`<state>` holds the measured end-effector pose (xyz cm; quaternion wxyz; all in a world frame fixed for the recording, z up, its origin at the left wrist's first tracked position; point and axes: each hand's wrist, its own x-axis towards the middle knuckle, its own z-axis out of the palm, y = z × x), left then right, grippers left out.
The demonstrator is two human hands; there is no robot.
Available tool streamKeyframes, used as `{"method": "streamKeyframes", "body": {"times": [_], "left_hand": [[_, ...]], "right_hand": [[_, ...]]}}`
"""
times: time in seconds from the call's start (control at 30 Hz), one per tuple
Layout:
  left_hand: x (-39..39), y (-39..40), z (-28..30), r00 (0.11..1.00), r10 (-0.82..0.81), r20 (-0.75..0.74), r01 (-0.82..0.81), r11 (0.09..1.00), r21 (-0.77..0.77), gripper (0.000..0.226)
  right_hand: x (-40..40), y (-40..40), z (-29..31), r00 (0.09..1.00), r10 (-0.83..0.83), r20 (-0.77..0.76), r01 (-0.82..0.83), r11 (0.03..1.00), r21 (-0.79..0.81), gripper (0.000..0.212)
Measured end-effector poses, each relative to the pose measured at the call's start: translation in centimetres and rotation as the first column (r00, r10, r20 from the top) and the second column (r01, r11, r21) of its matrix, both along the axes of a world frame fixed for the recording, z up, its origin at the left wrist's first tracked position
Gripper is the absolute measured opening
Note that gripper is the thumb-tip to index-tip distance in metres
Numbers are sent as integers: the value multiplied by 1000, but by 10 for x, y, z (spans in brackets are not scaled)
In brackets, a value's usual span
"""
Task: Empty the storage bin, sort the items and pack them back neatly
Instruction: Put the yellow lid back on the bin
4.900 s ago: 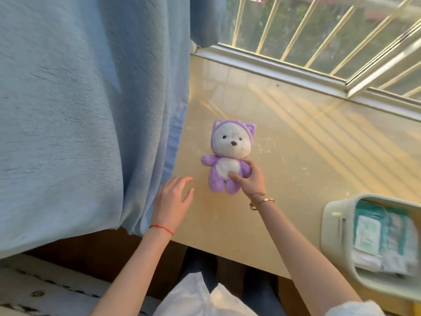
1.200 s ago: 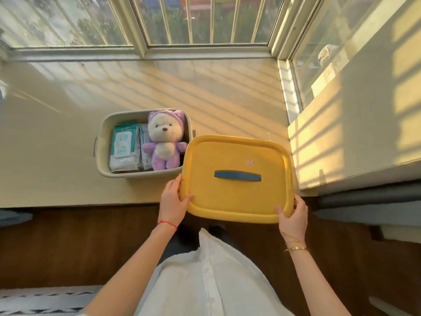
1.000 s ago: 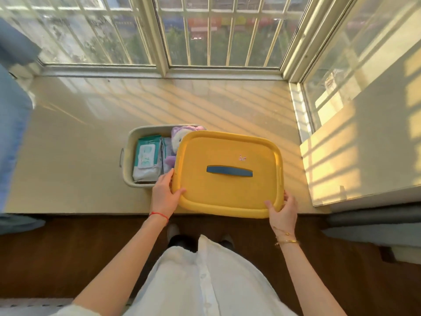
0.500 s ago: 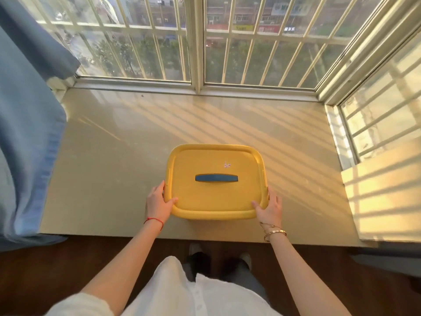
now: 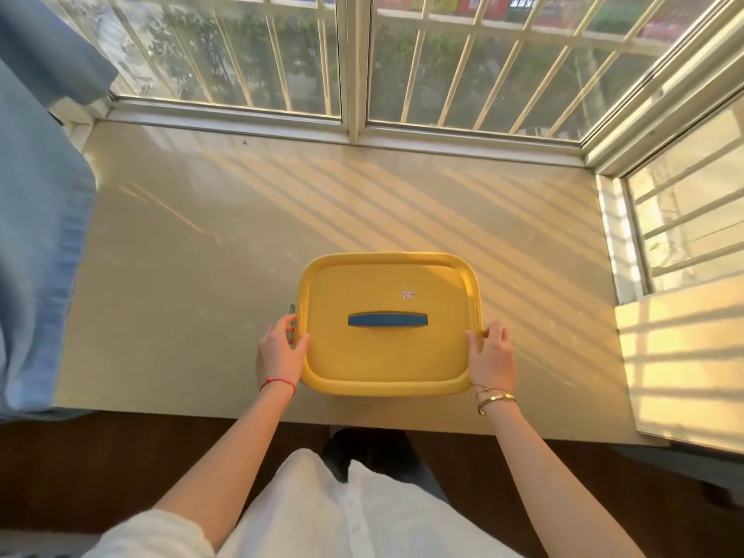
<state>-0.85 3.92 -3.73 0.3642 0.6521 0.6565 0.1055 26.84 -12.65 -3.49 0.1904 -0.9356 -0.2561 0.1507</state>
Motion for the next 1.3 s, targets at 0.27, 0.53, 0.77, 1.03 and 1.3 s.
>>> {"method": "streamKeyframes", "body": {"times": [0.27,0.53,0.77,1.03,1.3], "left_hand": [[-2,14,-13,996,60,-64,-61,998,-21,34],[-11,26,-27,980,198,29,-187,956,-225,85],[-2,17,-28,971,220,90,-194,952,-238,49],[13,2,-25,976,216,18,-216,976,25,27],[22,-7,-21,991,83,-108,-64,984,168,23]], "right_hand": [[18,17,-19,978,-100,-186,109,993,42,27],[20,19,-28,888,-151,-434,190,981,46,54],[24,21,-33,917,-120,-381,125,992,-11,34],[16,22,-37,960,-129,-249,136,991,8,23],[1,23,-35,993,-52,-106,55,998,21,19]]}}
